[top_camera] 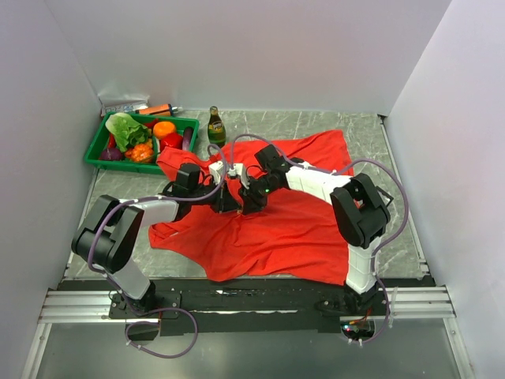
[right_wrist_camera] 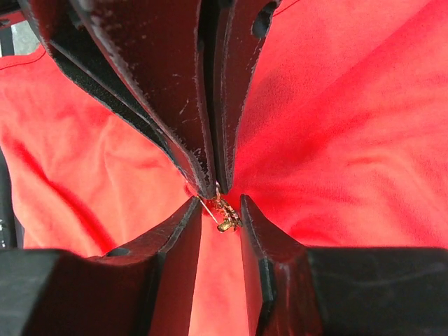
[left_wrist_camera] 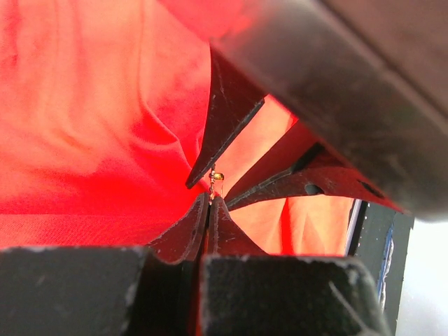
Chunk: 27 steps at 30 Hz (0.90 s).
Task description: Remove the brooch from the garment
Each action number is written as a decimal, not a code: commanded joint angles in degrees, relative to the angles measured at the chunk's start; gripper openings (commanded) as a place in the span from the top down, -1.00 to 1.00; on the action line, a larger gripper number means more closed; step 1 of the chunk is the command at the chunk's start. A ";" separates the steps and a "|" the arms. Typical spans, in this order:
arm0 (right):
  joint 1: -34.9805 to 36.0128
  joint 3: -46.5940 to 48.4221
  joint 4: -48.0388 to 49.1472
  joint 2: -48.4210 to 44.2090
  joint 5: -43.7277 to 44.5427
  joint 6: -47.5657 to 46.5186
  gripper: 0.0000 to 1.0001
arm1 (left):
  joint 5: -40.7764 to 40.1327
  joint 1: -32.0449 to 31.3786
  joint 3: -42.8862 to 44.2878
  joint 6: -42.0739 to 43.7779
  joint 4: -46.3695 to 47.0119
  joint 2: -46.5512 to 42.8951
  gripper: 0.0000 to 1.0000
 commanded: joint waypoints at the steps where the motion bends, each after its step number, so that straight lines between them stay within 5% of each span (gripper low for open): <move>1: 0.31 2.71 -1.27 -0.70 -2.50 -1.94 0.43 | 2.62 -0.42 1.57 1.42 1.14 -0.24 0.98; 8: -0.05 5.24 -5.22 1.39 -3.38 -3.37 0.82 | 3.94 -0.42 2.10 1.34 1.84 0.20 0.98; 13: -0.13 10.52 -5.06 4.92 -3.29 7.08 0.99 | 4.64 -0.42 2.80 0.81 1.75 0.46 0.98; 15: -0.57 10.70 -5.49 3.79 -5.05 8.06 0.71 | 3.77 -0.42 2.63 1.77 0.79 0.29 0.98; 16: -0.75 10.27 -5.75 2.91 -4.97 8.06 0.37 | 3.33 -0.42 2.63 2.21 -0.26 0.03 0.98; 19: -3.37 9.12 -5.76 -2.18 -7.59 7.89 0.06 | 1.75 -0.34 2.80 4.32 -2.72 -0.68 0.98; 27: -6.02 4.56 -14.46 -9.13 -3.48 -6.51 -0.09 | 1.13 0.10 4.20 7.84 -5.02 -0.59 0.98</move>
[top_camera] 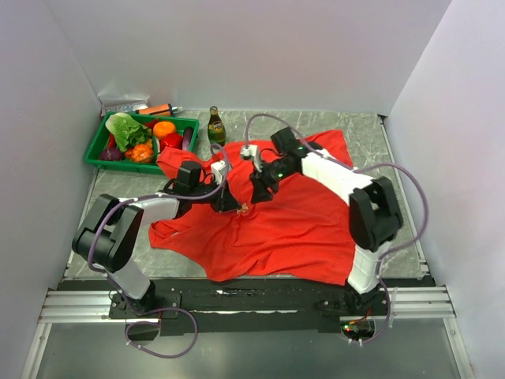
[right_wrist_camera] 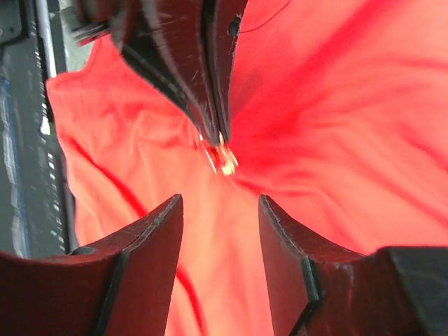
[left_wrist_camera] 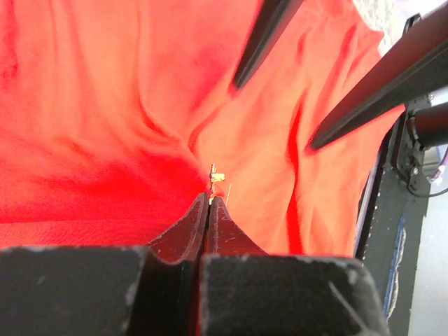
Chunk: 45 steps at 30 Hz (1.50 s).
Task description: Remove the brooch from the garment
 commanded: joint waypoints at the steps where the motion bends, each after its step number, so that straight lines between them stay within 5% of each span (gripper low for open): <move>1: -0.71 -4.12 -2.42 -6.08 2.97 -7.16 -0.10 | 0.43 -0.14 2.26 3.38 -1.35 -0.72 0.98; 17: 0.43 -11.52 5.67 -8.01 6.42 -2.50 -0.10 | 1.31 -0.14 3.85 5.58 -4.86 -0.81 0.98; 24: 3.77 -12.93 17.36 -7.14 5.89 -1.88 -0.08 | 5.26 -0.14 4.28 4.26 -5.13 -0.11 0.98; 45: 7.55 -8.54 17.63 -1.51 6.51 -4.87 0.08 | 10.80 0.48 5.96 1.98 -5.66 2.88 0.98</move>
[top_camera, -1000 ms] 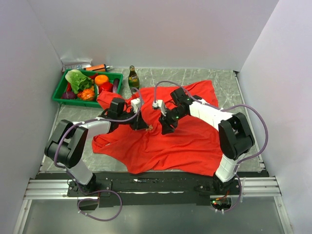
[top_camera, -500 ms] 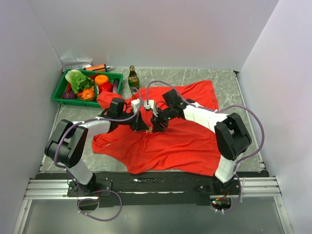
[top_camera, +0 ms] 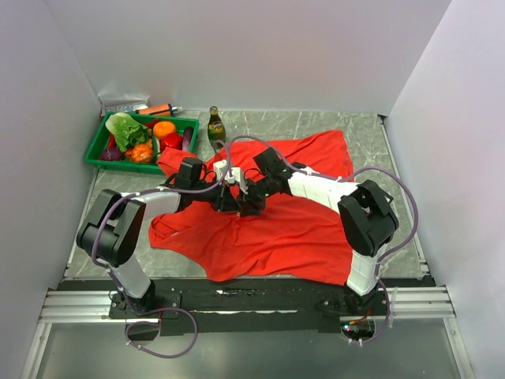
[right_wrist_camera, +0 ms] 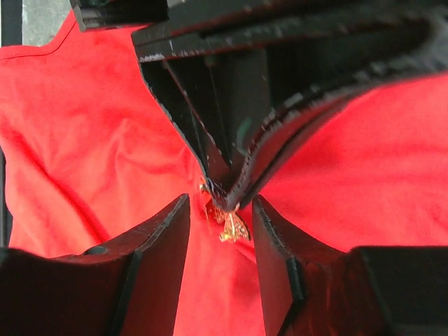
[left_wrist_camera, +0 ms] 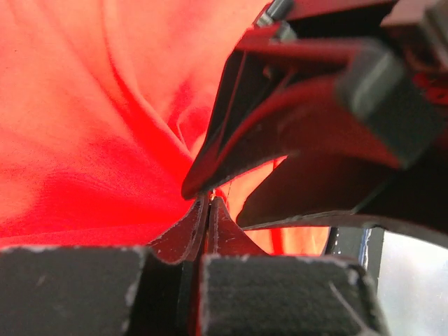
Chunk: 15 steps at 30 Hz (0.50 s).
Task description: Remove the brooch from the garment
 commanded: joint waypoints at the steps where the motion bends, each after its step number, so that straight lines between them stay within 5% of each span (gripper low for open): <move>1: 0.32 2.00 2.22 0.70 0.32 0.48 0.12 | 4.16 -0.16 1.61 -0.84 2.15 0.13 0.98; 4: 0.40 2.44 1.34 1.05 -0.30 0.13 0.24 | 4.68 0.55 1.52 -1.29 2.41 0.56 0.98; 15: 0.32 2.53 -2.35 0.35 0.76 -6.37 0.18 | 4.86 1.43 2.57 0.21 0.92 1.71 0.98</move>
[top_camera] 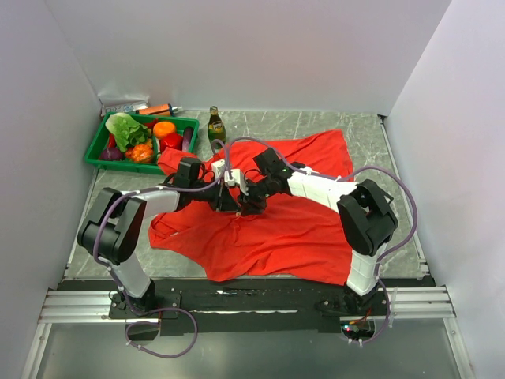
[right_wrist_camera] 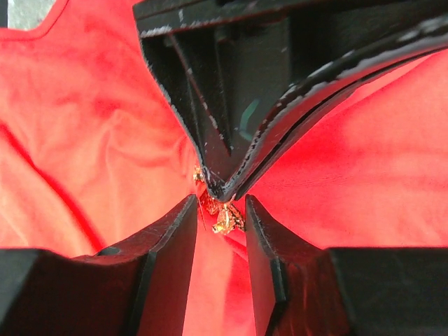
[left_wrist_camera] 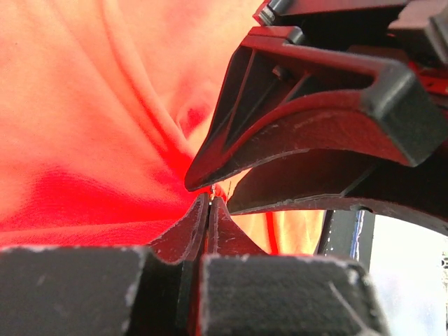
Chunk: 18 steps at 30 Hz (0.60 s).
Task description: Remove the brooch from the garment
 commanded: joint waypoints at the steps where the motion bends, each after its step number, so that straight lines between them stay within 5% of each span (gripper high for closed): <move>1: 0.01 2.51 -1.44 -0.03 -0.10 -3.16 0.19 | 2.78 0.18 2.48 0.88 0.79 0.83 0.98; 18: 0.63 1.18 3.75 -0.55 4.91 -0.79 0.57 | 5.15 0.62 3.27 -1.66 1.75 2.94 0.98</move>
